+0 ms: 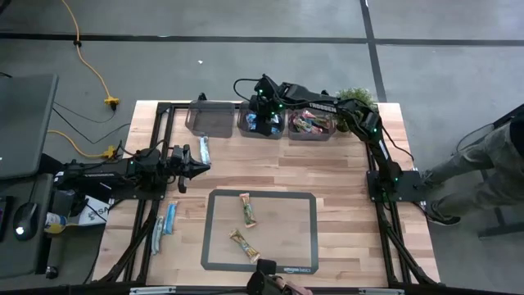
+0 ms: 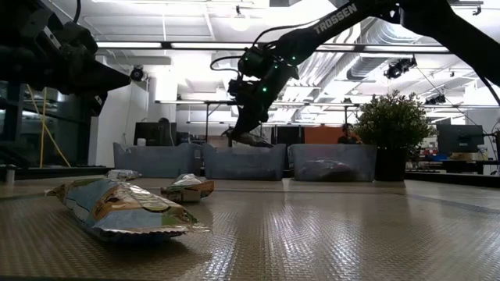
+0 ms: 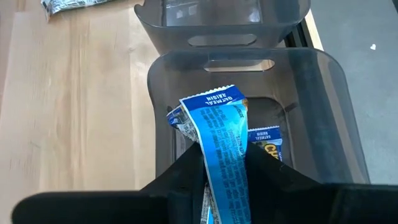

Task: Pick and place Granola Bars by type
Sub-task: Put the blue granola bar into the middle black bin, then put the orange granola bar into the left black bin

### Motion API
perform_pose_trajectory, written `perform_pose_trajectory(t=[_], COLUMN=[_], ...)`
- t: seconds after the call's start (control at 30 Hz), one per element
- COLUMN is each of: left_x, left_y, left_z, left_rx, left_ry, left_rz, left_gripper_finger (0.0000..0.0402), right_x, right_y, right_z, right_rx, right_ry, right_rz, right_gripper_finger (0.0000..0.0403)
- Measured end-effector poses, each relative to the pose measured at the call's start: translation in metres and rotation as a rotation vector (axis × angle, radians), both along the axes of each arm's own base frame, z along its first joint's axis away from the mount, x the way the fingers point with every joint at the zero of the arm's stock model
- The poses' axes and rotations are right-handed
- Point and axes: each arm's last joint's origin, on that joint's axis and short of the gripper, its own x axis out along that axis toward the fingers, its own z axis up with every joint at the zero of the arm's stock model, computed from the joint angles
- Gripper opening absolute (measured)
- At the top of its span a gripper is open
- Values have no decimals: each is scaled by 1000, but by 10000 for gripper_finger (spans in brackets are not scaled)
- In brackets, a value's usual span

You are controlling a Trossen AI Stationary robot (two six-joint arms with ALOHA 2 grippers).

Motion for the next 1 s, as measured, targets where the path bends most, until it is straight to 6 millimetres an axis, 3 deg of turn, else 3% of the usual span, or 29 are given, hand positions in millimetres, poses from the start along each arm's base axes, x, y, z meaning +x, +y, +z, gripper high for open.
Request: perform_pose_trajectory(t=[0.37, 0.53, 0.8, 1.0], left_x=[0, 0, 0, 0], left_y=[0, 0, 0, 0], left_z=[0, 0, 0, 0], left_rx=[0, 0, 0, 0], left_ry=[0, 0, 0, 0], left_rz=[0, 0, 0, 0], left_gripper_finger=[0, 0, 0, 0], right_x=[-1, -2, -10, -17], right_y=[0, 1, 11, 36], right_z=[0, 5, 44, 83], right_rx=[-2, 1, 5, 190], right_ry=[9, -2, -103, -227], right_rz=[-5, 8, 44, 82], right_gripper_finger=[169, 185, 185, 188])
